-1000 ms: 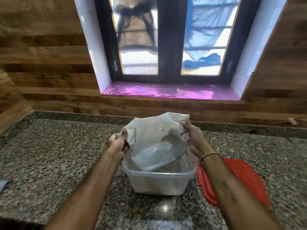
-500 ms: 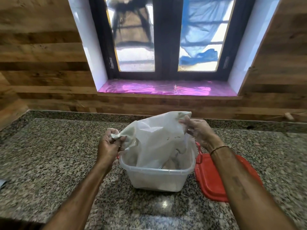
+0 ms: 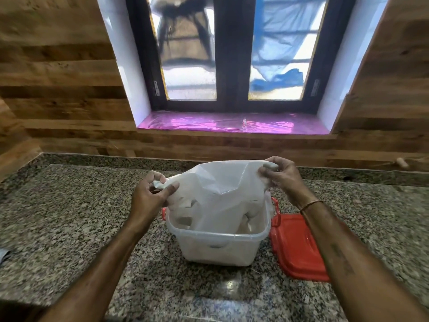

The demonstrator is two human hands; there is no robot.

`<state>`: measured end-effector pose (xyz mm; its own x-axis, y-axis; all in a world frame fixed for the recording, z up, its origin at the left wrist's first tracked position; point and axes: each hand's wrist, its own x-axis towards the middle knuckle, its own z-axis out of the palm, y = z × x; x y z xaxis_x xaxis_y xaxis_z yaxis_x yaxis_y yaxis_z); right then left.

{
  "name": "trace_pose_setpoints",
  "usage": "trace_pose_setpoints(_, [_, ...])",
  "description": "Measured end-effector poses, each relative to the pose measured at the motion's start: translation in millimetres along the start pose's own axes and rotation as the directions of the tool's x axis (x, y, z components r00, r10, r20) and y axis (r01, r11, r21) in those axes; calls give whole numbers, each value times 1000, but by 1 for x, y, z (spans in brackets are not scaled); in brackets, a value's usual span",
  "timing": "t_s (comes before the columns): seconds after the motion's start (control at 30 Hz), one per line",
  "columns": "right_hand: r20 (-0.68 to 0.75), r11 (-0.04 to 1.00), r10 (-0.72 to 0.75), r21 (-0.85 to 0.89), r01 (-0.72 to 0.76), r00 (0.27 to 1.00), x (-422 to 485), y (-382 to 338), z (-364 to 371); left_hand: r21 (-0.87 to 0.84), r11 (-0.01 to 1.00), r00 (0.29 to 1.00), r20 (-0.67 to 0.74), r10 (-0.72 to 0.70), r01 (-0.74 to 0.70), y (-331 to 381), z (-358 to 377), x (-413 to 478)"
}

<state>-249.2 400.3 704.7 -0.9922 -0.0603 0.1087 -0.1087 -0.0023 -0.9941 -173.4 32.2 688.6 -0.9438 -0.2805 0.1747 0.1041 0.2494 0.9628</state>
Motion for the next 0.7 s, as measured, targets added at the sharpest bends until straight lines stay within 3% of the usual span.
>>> trace_pose_setpoints(0.1, [-17, 992, -81, -96, 79, 997, -1, 2, -2, 74, 997, 998, -52, 27, -23, 0, -1, 2])
trace_pose_setpoints(0.2, [-25, 988, -84, -134, 80, 996, -5, 4, -5, 101, 994, 999, -11, 41, -40, 4, 0, 1])
trace_pose_setpoints(0.4, [127, 987, -46, -150, 65, 991, -13, -14, -9, 124, 992, 998, 57, 13, -20, 21, 3, 3])
trace_pose_setpoints(0.7, [78, 917, -37, -393, 64, 996, -19, -33, 4, 108, 993, 999, -5, 51, -51, 37, 21, -5])
